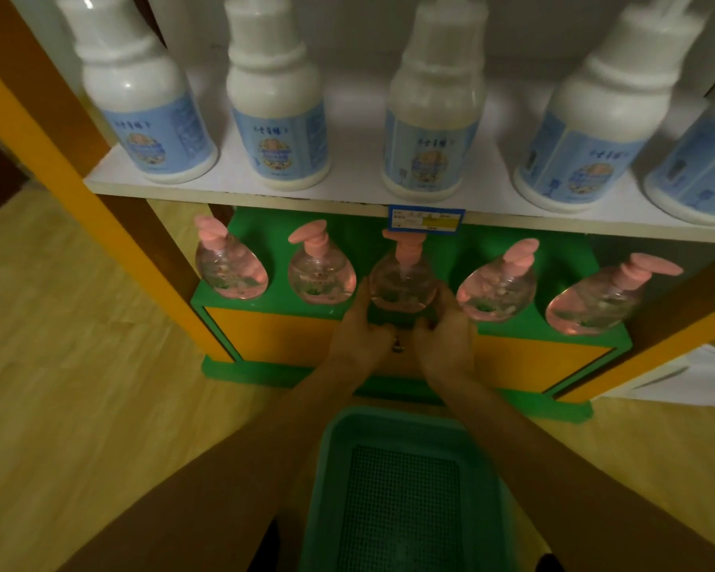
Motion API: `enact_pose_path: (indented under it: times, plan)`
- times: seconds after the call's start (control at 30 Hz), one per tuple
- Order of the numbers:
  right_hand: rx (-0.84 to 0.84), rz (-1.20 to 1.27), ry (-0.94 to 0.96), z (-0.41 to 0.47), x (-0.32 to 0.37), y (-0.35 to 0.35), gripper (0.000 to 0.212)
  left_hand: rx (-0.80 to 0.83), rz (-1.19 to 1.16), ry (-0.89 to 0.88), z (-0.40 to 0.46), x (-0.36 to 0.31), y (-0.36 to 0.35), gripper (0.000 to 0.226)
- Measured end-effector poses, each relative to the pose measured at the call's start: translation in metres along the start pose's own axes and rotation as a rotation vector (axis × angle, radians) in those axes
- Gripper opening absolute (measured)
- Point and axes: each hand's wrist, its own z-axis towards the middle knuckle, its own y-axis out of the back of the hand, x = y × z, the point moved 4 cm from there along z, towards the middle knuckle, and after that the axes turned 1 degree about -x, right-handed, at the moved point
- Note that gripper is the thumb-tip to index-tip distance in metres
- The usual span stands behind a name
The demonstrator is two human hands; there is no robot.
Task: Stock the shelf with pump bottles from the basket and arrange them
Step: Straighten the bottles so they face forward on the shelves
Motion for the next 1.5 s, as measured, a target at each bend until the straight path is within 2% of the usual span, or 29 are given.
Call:
enact_pose_path:
  times: [0.27, 0.33, 0.4, 0.47, 0.53, 0.6, 0.67, 0.77, 0.9, 1.0, 1.33, 1.5]
  plan:
    - [-0.034, -0.017, -0.001, -0.002, 0.006, 0.002, 0.05, 0.05, 0.005, -0.031, -0.006, -0.006, 0.004, 0.068]
    - [-0.13, -0.009, -0.016, -0.009, 0.013, 0.001, 0.047, 0.045, -0.011, -0.021, -0.01, -0.004, 0.007, 0.053]
    - [-0.215, -0.001, 0.002, -0.021, 0.024, -0.003, 0.042, -0.035, 0.052, -0.008, -0.016, -0.001, 0.018, 0.036]
    - [-0.129, 0.013, 0.089, -0.034, 0.036, -0.017, 0.038, -0.152, 0.154, 0.033, -0.017, 0.003, 0.034, 0.036]
    - [0.061, 0.034, 0.133, -0.045, 0.044, -0.035, 0.04, -0.243, 0.192, 0.072, -0.018, 0.005, 0.052, 0.039]
    - [0.205, 0.061, 0.097, -0.051, 0.047, -0.05, 0.053, -0.324, 0.191, 0.08, -0.018, 0.006, 0.069, 0.043]
    - [0.26, 0.079, 0.055, -0.053, 0.048, -0.06, 0.064, -0.367, 0.17, 0.06, -0.015, 0.003, 0.082, 0.044]
    - [0.245, 0.087, 0.023, -0.05, 0.052, -0.068, 0.068, -0.309, 0.132, 0.038, -0.007, 0.001, 0.089, 0.049]
    - [0.18, 0.116, 0.01, -0.038, 0.061, -0.078, 0.059, -0.241, 0.108, 0.045, 0.001, 0.004, 0.088, 0.058]
    - [0.179, 0.121, -0.017, -0.031, 0.063, -0.086, 0.052, -0.239, 0.101, 0.025, 0.003, 0.007, 0.089, 0.058]
    - [0.197, 0.066, 0.001, -0.034, 0.069, -0.098, 0.055, -0.237, 0.097, 0.017, 0.001, 0.011, 0.104, 0.068]
    - [0.174, 0.051, 0.025, -0.038, 0.071, -0.095, 0.054, -0.217, 0.087, 0.015, 0.002, 0.013, 0.107, 0.065]
